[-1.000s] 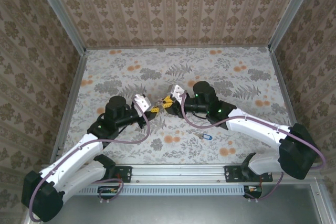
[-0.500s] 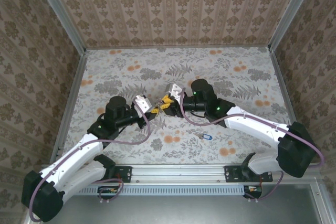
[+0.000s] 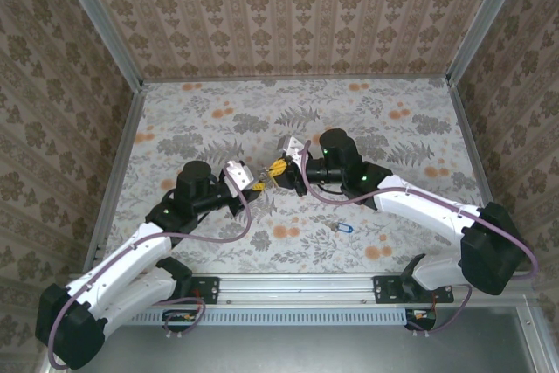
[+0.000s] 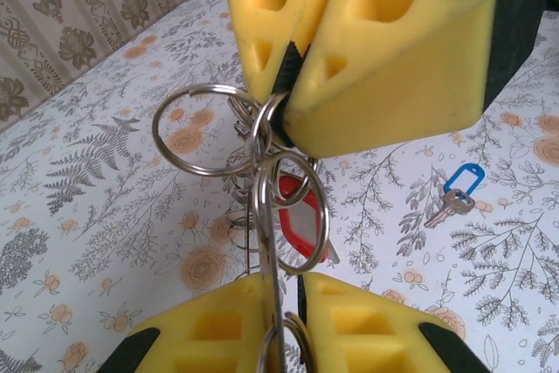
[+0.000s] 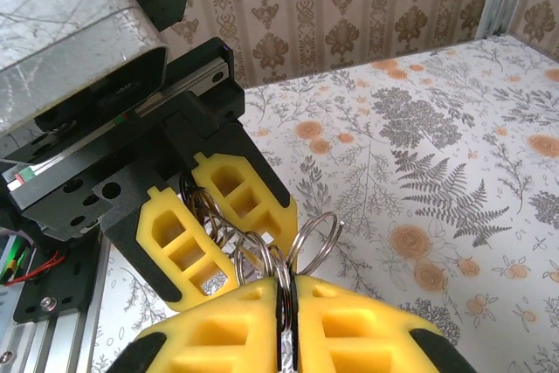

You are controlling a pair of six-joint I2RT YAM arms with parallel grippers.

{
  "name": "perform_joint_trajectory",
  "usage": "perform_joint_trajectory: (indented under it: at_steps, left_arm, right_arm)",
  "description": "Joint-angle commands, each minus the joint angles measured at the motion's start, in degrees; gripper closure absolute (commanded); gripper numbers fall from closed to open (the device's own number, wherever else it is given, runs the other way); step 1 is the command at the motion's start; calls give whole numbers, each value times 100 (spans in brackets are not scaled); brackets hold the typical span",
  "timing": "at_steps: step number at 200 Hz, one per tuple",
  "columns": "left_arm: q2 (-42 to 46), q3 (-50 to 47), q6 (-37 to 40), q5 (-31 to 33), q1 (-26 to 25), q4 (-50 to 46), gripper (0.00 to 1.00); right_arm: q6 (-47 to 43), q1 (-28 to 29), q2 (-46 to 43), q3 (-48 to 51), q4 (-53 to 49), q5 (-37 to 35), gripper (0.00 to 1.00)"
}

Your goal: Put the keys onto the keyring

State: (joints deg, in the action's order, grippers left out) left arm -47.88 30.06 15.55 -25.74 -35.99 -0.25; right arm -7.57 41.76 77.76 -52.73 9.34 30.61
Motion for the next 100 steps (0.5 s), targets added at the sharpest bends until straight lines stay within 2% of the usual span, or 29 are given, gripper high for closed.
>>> perform_joint_trajectory:
  at_steps: [1,18,54,74,100]
  left_arm:
    - [143,-1,98,-96,-40,168,100]
    - [152,17,26,48,-40,170,100]
    - [131,35,-120,45,-38,250,100]
    - [87,52,-244,58,-40,269,100]
    - [27,65,-464,115,-40,280,100]
  right_arm:
    - [-80,-19,98,-193,-214,103,87]
    - [-138,-18,147,-240,-389,112,87]
    - [-236,52,122,-156,-378,-164,100]
    - [-366,211,58,-59,-197,-702,100]
    - [-289,491,7,306,750,-1629,100]
